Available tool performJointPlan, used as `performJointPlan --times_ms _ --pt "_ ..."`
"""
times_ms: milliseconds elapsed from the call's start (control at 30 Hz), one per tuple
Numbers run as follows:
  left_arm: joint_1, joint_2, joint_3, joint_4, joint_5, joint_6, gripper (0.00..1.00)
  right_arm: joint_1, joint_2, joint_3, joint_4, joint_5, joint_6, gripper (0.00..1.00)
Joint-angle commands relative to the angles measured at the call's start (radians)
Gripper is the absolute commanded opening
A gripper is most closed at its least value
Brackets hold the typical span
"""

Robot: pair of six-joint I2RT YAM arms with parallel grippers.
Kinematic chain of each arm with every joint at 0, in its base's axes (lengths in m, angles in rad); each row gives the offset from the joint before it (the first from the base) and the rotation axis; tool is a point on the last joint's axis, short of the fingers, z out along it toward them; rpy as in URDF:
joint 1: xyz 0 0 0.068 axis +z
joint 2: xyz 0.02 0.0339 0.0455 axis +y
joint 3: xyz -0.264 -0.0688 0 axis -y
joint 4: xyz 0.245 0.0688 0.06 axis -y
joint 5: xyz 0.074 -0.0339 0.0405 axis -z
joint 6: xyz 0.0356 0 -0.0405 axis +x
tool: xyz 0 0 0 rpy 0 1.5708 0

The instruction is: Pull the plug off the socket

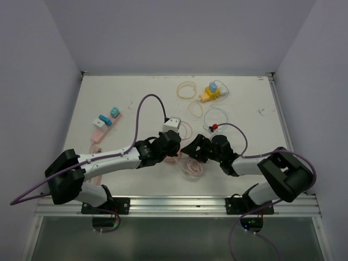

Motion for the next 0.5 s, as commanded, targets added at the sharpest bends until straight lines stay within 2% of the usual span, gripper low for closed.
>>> performJointPlan --times_ms 0,467 --pt "0.004 -0.040 -0.009 0.094 -0.014 -0.040 0.00 0.015 0.054 0.035 0.129 -0.043 0.039 0.72" --pt "0.004 -0.049 -0.031 0.124 -0.005 -0.058 0.00 0.024 0.233 0.039 0.327 -0.103 0.089 0.67"
